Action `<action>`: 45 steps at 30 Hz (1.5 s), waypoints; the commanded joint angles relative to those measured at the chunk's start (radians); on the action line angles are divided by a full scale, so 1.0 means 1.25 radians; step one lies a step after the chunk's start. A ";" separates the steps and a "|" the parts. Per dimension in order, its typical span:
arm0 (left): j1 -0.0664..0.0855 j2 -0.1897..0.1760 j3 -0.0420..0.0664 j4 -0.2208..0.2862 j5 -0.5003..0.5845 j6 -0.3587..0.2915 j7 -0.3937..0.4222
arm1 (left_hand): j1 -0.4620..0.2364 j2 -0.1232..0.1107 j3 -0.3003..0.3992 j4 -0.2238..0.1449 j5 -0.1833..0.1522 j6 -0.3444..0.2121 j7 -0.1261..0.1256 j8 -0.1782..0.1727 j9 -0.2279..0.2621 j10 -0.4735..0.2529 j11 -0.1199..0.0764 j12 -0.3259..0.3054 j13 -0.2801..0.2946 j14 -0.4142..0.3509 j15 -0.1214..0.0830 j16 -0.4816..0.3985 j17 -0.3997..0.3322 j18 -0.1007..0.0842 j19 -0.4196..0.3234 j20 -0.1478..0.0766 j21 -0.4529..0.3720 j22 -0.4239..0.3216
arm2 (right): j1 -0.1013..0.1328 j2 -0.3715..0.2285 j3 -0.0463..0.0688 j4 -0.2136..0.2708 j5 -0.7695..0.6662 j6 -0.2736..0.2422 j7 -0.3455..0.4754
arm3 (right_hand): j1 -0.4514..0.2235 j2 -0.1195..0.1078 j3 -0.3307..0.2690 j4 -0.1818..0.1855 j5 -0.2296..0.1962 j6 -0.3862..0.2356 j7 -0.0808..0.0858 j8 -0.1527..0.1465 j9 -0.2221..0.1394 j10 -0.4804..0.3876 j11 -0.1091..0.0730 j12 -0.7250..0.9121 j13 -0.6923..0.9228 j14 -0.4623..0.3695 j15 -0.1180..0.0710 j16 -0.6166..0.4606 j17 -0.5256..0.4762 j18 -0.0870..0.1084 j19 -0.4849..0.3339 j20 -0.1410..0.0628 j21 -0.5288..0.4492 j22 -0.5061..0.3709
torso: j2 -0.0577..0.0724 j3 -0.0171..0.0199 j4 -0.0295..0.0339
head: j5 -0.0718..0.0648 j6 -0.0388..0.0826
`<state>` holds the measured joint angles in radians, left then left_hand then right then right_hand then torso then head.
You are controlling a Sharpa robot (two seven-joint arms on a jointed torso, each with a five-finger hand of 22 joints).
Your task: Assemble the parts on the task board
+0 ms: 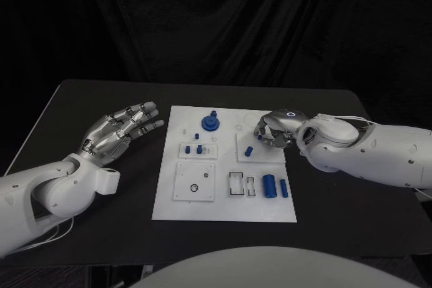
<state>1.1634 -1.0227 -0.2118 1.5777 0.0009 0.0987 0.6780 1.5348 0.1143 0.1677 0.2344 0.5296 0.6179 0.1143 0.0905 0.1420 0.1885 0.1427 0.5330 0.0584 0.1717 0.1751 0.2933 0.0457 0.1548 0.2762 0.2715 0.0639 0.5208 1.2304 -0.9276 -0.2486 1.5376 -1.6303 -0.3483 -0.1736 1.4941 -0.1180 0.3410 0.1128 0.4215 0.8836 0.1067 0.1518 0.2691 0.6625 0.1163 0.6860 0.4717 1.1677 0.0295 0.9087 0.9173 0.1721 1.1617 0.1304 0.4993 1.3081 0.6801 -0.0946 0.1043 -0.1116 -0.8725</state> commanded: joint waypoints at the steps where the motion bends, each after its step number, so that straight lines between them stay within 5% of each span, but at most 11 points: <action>1: -0.002 0.003 0.001 0.000 0.005 0.017 0.081 | 0.000 -0.008 0.003 -0.004 0.007 -0.006 -0.001 -0.001 -0.002 -0.006 -0.002 -0.006 -0.001 -0.004 0.003 -0.002 0.000 0.008 0.003 0.002 0.001 -0.002 | -0.006 0.003 0.000 -0.007 0.005 -0.029 0.022 | -0.005 0.012 -0.008 -0.015 0.002 0.016 -0.004 0.040 0.040 0.009 -0.005 0.008 0.001 -0.005 -0.005 -0.004 -0.002 0.002 -0.002 -0.003 0.001 0.009 | -0.001 -0.0005 0.0007 | 0.000 0.000; 8: -0.006 0.005 0.001 -0.002 0.005 0.021 0.075 | -0.001 -0.009 0.003 -0.004 0.008 -0.009 0.000 -0.001 -0.003 -0.007 -0.002 -0.008 -0.001 -0.005 0.005 -0.003 -0.001 0.008 0.003 0.003 0.001 -0.003 | -0.014 0.011 0.000 -0.020 0.005 -0.044 0.034 | -0.007 0.029 -0.015 -0.034 0.003 -0.017 0.004 0.110 0.117 0.024 -0.011 0.020 0.002 0.001 -0.008 0.001 0.000 0.002 0.004 -0.007 0.010 0.023 | 0.000 -0.0003 0.0003 | 0.000 0.000; 14: -0.012 0.004 0.001 -0.001 0.005 0.023 0.076 | -0.003 -0.006 0.008 -0.006 0.011 -0.005 0.001 0.000 -0.003 -0.008 -0.002 -0.007 -0.001 -0.001 0.010 0.003 0.001 0.007 0.006 0.006 0.001 -0.001 | -0.018 0.016 0.000 -0.028 0.014 -0.058 0.044 | -0.007 0.037 -0.014 -0.040 0.001 -0.033 0.010 0.148 0.155 0.037 -0.018 0.027 0.002 0.009 -0.012 0.009 0.005 0.001 0.012 -0.011 0.021 0.027 | 0.000 -0.0005 0.0010 | -0.002 0.000; 17: -0.017 0.003 0.001 0.000 0.005 0.023 0.076 | -0.003 -0.006 0.009 -0.006 0.013 -0.004 0.000 0.000 -0.003 -0.007 -0.003 -0.006 0.000 0.000 0.011 0.004 0.001 0.007 0.007 0.007 0.001 0.000 | -0.019 0.019 0.000 -0.030 0.023 -0.062 0.046 | -0.004 0.045 -0.011 -0.044 -0.005 -0.037 0.020 0.182 0.185 0.062 -0.029 0.034 -0.001 0.018 -0.023 0.018 0.012 -0.001 0.021 -0.021 0.036 0.031 | 0.000 -0.0008 -0.0002 | -0.001 0.000; 31: -0.025 0.006 0.001 -0.002 0.005 0.023 0.071 | -0.005 -0.001 0.016 -0.007 0.015 0.004 0.002 0.003 -0.002 -0.006 -0.001 -0.003 0.000 0.003 0.015 0.008 0.001 0.007 0.014 0.010 0.003 0.002 | -0.020 0.021 0.000 -0.035 0.029 -0.090 0.049 | 0.018 0.059 0.006 -0.063 -0.010 -0.044 0.026 0.213 0.213 0.098 -0.035 0.036 -0.009 0.027 -0.029 0.023 0.015 -0.004 0.032 -0.028 0.053 0.036 | -0.001 -0.0007 -0.0005 | -0.002 0.000; 35: -0.026 0.006 0.001 -0.003 0.005 0.024 0.068 | -0.006 0.000 0.017 -0.007 0.015 0.006 0.003 0.004 -0.002 -0.005 0.000 -0.002 0.000 0.004 0.016 0.010 0.001 0.006 0.015 0.011 0.004 0.003 | -0.020 0.020 0.001 -0.035 0.029 -0.101 0.051 | 0.028 0.058 0.022 -0.073 -0.057 -0.047 0.028 0.219 0.218 0.109 -0.035 0.031 -0.015 0.031 -0.027 0.023 0.016 -0.006 0.034 -0.028 0.063 0.038 | -0.001 -0.0012 -0.0008 | -0.002 0.000; 45: -0.028 0.007 0.001 -0.007 0.005 0.027 0.061 | -0.008 0.001 0.021 -0.007 0.015 0.009 0.006 0.005 -0.002 -0.002 0.004 0.002 0.001 0.007 0.019 0.014 0.002 0.006 0.018 0.013 0.004 0.003 | -0.019 0.003 0.002 -0.012 0.029 -0.127 0.047 | 0.022 0.053 0.026 -0.071 -0.063 -0.043 0.030 0.223 0.220 0.116 -0.034 0.030 -0.018 0.036 -0.026 0.027 0.019 -0.007 0.037 -0.027 0.072 0.039 | -0.001 -0.0015 0.0003 | 0.001 0.000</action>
<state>1.1303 -1.0154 -0.2118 1.5682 0.0021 0.1172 0.6789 1.5348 0.1143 0.1883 0.2247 0.5454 0.6257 0.1216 0.0940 0.1387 0.1858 0.1399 0.5295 0.0587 0.1791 0.1895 0.3074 0.0467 0.1544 0.2922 0.2877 0.0638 0.5228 1.2064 -0.9199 -0.2472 1.5163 -1.5921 -0.4609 -0.1176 1.5203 -0.0482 0.3660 0.0207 0.3471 0.8290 0.1362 0.4253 0.5426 0.7849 0.0869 0.7278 0.4506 1.2071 -0.0022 0.9378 0.9396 0.1721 1.2029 0.0967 0.5837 1.3076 0.6784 -0.0964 0.1040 -0.1119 -0.8725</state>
